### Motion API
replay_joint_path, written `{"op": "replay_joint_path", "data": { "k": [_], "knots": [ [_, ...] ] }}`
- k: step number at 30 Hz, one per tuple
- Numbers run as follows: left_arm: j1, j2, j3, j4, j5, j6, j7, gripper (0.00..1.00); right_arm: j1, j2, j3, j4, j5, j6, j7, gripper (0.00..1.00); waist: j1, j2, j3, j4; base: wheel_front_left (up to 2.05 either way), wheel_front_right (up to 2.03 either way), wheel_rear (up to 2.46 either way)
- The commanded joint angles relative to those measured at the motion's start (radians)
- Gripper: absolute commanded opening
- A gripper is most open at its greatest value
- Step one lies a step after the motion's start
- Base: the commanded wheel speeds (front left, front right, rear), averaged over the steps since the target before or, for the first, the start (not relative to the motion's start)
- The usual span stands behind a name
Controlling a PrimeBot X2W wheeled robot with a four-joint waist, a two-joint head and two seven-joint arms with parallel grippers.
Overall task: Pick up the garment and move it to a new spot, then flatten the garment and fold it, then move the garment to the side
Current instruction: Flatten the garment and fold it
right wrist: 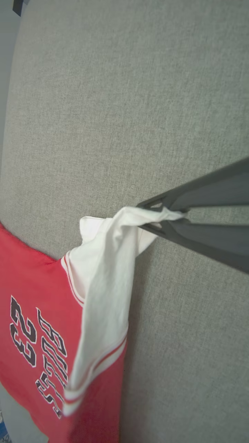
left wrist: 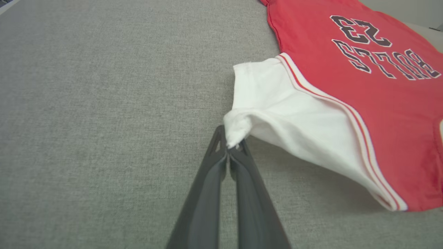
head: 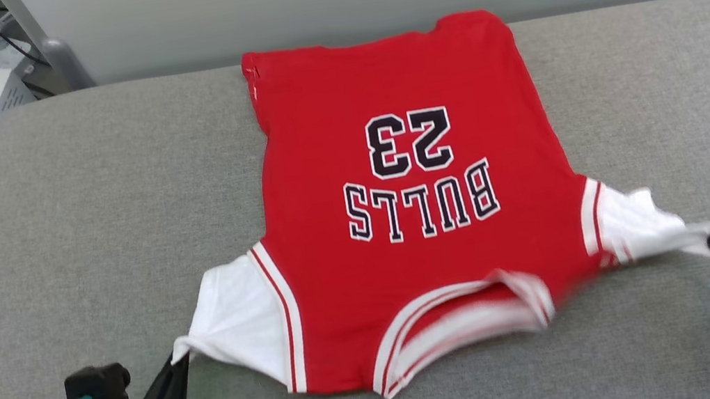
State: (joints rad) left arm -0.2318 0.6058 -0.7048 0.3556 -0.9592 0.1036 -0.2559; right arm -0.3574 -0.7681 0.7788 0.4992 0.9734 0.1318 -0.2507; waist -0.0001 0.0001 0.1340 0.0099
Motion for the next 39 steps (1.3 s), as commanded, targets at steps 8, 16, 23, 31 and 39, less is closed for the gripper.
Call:
{"op": "replay_joint_path", "data": {
  "k": [8, 16, 23, 31, 39],
  "knots": [
    [0.193, -0.044, 0.12, 0.003, 0.046, 0.037, -0.006, 0.0, 0.298, 0.034, -0.136, -0.038, 0.022, -0.001, 0.004, 0.0, 0.0001, -0.0001, -0.084, 0.005, 0.0, 0.0, 0.0],
    [0.292, -0.072, 0.179, -0.025, 0.091, 0.036, -0.006, 0.0, 0.457, 0.038, -0.26, -0.12, 0.026, -0.001, 0.069, 0.0, 0.0001, -0.0001, -0.082, 0.005, 0.0, 0.0, 0.0],
    [0.251, -0.14, 0.181, -0.063, 0.178, 0.05, -0.006, 0.0, 0.433, 0.055, -0.408, -0.211, -0.09, -0.001, 0.166, 1.0, 0.0001, -0.0001, -0.056, 0.014, 0.0, 0.0, 0.0],
    [0.237, -0.149, 0.203, -0.178, 0.236, 0.093, -0.006, 0.0, 0.294, 0.017, -0.637, -0.386, -0.213, -0.001, 0.236, 1.0, 0.0001, -0.0001, 0.0, 0.05, 0.0, 0.0, 0.0],
    [0.162, -0.177, 0.207, -0.279, 0.298, 0.102, -0.006, 0.0, -0.093, 0.036, -0.747, -0.45, -0.251, -0.001, 0.565, 1.0, 0.0001, -0.0001, 0.154, 0.14, 0.0, 0.0, 0.0]
  ]
}}
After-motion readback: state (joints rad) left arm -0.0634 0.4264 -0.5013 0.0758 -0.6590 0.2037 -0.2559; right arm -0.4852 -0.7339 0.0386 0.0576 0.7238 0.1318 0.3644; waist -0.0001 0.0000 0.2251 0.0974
